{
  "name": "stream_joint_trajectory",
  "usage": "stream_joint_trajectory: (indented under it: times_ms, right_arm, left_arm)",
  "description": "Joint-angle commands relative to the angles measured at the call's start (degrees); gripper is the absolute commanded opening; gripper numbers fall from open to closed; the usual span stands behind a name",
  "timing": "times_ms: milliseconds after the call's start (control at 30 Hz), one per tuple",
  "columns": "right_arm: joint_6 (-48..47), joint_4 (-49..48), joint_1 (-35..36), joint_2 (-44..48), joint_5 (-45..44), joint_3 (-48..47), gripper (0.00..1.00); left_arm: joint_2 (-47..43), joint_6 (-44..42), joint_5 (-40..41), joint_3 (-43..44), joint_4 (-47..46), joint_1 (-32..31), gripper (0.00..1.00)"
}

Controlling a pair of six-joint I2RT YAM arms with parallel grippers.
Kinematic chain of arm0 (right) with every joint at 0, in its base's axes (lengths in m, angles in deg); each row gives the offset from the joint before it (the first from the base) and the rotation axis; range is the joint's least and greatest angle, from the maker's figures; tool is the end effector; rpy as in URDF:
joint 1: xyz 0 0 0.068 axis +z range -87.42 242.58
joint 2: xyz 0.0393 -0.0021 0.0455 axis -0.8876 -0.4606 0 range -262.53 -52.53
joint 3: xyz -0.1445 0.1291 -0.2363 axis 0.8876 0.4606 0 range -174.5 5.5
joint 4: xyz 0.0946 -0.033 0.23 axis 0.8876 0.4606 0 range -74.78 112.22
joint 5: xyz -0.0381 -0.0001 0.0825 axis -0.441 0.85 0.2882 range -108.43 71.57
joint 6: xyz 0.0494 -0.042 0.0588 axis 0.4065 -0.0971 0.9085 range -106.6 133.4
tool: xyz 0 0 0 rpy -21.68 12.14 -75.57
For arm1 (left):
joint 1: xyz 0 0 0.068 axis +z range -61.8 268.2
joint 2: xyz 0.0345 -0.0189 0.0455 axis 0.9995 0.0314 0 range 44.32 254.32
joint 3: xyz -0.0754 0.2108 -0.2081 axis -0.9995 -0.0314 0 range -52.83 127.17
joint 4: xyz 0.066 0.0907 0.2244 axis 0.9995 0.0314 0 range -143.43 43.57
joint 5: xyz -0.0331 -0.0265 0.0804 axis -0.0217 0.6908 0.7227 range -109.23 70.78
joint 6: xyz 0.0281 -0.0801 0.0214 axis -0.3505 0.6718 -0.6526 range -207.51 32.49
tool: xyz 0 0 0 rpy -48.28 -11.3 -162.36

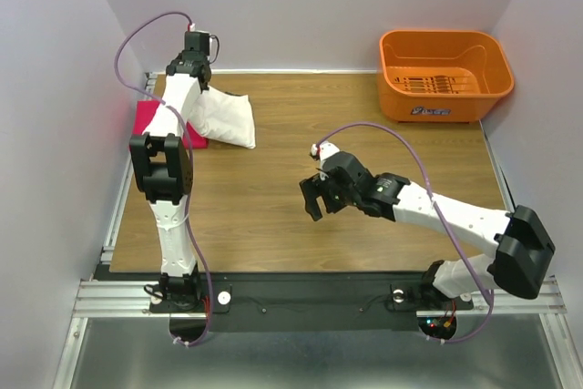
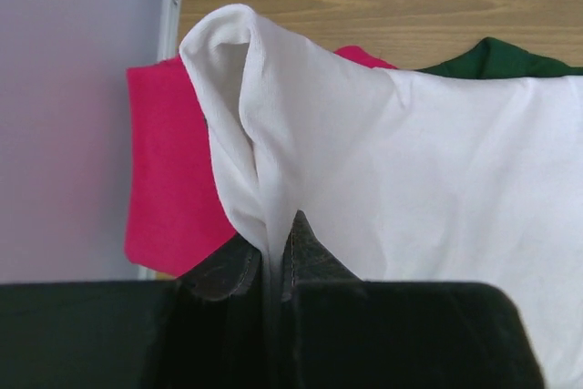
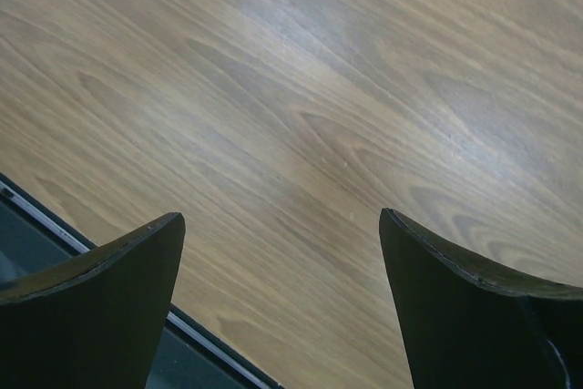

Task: Fold and stack the t-shirts
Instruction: Neatly place the folded tshirt to the corner

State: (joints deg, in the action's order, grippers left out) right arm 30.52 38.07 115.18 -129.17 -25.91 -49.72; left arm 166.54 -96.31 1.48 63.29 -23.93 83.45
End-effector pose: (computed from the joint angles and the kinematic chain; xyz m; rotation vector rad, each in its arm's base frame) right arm 0.1894 0.2311 0.2683 -0.6624 2.2857 0.4457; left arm 0.5371 -0.0170 0.3150 0.0536 2.1784 0.4354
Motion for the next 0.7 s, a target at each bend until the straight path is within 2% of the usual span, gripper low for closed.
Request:
stream_joint_trajectory:
  times_ms: [0,167,500,667]
  right_arm:
    - [1.6,3.9,0.7,-2.2,-1.1,-3.0,0.93]
    - [1.3,5.2,0.6,-5.1,-0.9,-6.0,0.93]
    - [2.6,6.2,0.7,-7.0,-1.9,-7.3,0.93]
    - [3.4,6.2,0.6,-6.9,-4.2,-6.8,0.93]
  left_arm:
    - [-2.9,-8.7,4.6,5.3,-0.8,0.6,0.00]
    - [-3.4,-13.4,7.0,6.8,-1.2,1.9,0.00]
    - [-3.2,-16.8,5.1,8.7,-1.5,6.7,0.00]
    - [-1.7,-19.7,12.7,5.9,-4.8,7.4,0.00]
